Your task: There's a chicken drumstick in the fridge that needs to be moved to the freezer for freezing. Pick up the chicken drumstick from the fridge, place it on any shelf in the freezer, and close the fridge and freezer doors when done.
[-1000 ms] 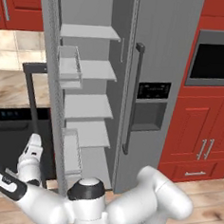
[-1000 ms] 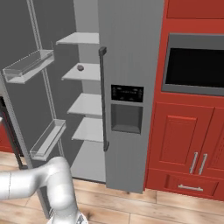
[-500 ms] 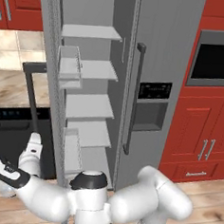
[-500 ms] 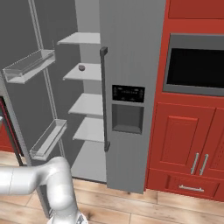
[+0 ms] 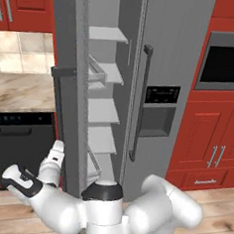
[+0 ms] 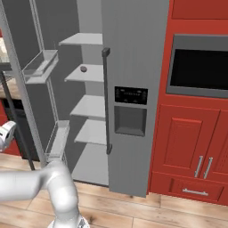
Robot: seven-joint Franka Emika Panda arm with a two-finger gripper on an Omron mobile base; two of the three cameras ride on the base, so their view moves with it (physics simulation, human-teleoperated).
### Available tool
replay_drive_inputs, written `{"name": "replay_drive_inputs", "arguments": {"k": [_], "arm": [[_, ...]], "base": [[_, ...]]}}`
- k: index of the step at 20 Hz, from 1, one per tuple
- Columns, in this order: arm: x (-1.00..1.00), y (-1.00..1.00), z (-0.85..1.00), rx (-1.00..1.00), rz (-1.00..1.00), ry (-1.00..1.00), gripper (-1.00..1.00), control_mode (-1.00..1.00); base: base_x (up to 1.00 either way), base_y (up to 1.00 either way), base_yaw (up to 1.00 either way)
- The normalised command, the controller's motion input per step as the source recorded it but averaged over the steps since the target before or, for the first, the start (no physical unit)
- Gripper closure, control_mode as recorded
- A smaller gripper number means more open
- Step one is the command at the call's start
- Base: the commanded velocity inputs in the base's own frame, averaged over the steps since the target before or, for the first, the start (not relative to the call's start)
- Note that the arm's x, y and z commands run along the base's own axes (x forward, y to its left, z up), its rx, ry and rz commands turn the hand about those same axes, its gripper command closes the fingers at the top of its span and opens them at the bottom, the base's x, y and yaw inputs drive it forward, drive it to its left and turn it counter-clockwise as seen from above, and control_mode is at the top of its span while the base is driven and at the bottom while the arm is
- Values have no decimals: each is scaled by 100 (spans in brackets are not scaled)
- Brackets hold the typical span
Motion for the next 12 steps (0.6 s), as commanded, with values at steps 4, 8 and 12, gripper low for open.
{"name": "replay_drive_inputs", "arguments": {"k": [4, 8, 12], "arm": [[10, -88, -35, 0, -26, -13, -100, -100], [51, -82, -13, 2, -26, -7, -100, -100], [88, -79, 0, 8, -24, 0, -100, -100]], "base": [[0, 0, 0], [0, 0, 0], [0, 0, 0]]}}
